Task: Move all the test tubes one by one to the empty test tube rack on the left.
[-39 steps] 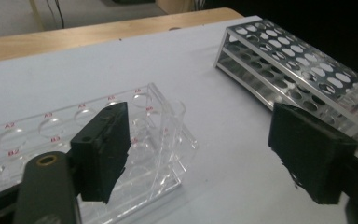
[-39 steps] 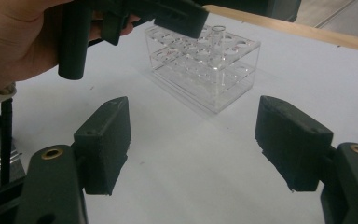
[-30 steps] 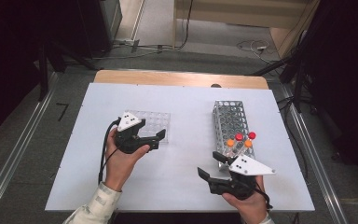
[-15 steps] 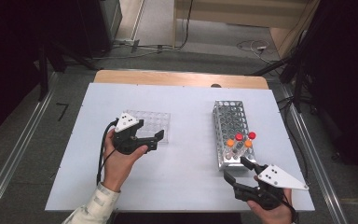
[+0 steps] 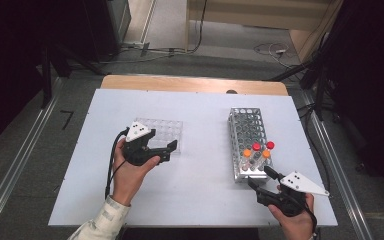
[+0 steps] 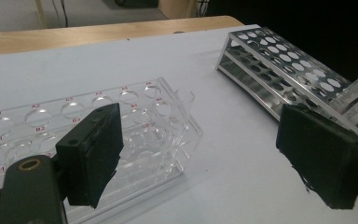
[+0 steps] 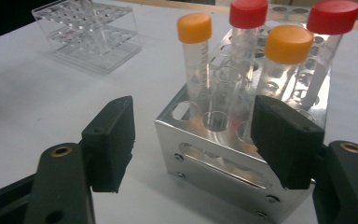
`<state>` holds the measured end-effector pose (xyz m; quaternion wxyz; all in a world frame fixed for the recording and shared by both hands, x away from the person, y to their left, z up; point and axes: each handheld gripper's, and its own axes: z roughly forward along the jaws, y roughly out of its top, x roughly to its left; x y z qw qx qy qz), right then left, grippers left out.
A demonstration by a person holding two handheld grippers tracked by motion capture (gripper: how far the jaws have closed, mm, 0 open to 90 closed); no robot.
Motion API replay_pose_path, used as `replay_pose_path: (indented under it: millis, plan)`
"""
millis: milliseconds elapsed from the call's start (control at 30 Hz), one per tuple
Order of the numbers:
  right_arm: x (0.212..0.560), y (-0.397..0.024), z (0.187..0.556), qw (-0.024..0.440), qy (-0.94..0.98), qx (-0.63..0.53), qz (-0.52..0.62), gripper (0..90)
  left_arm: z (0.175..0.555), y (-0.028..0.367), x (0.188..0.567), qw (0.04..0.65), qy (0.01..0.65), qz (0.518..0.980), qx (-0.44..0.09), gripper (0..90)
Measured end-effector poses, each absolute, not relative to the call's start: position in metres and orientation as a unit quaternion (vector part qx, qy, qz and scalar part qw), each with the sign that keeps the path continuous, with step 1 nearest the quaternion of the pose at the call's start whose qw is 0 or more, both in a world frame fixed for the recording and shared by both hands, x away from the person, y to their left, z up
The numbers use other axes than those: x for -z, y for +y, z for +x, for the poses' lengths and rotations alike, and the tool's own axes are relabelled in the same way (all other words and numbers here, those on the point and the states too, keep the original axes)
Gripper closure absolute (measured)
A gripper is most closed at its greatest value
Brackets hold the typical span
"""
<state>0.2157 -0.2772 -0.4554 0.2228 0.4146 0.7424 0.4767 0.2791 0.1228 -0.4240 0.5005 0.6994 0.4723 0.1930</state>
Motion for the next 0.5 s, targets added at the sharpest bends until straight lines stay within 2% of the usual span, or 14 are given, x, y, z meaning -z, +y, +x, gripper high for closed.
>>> replay_pose_path:
  millis: [133,200,233,333,500]
  plan:
    - [0.458,-0.278,0.221,0.223,0.737,-0.477,0.423,32.5,0.279,0.123,0.425,0.501,0.473,0.699,-0.193,15.5]
    - [0.459,-0.278,0.225,0.224,0.734,-0.478,0.426,37.1,0.279,0.122,0.425,0.501,0.472,0.699,-0.192,15.6]
    - [0.459,-0.278,0.228,0.224,0.735,-0.477,0.426,43.4,0.279,0.122,0.425,0.500,0.472,0.701,-0.190,15.7]
    - [0.461,-0.277,0.231,0.223,0.735,-0.477,0.426,53.5,0.280,0.121,0.426,0.499,0.472,0.702,-0.190,15.8]
    - [0.462,-0.276,0.234,0.224,0.736,-0.475,0.428,60.7,0.280,0.121,0.427,0.500,0.473,0.700,-0.189,16.8]
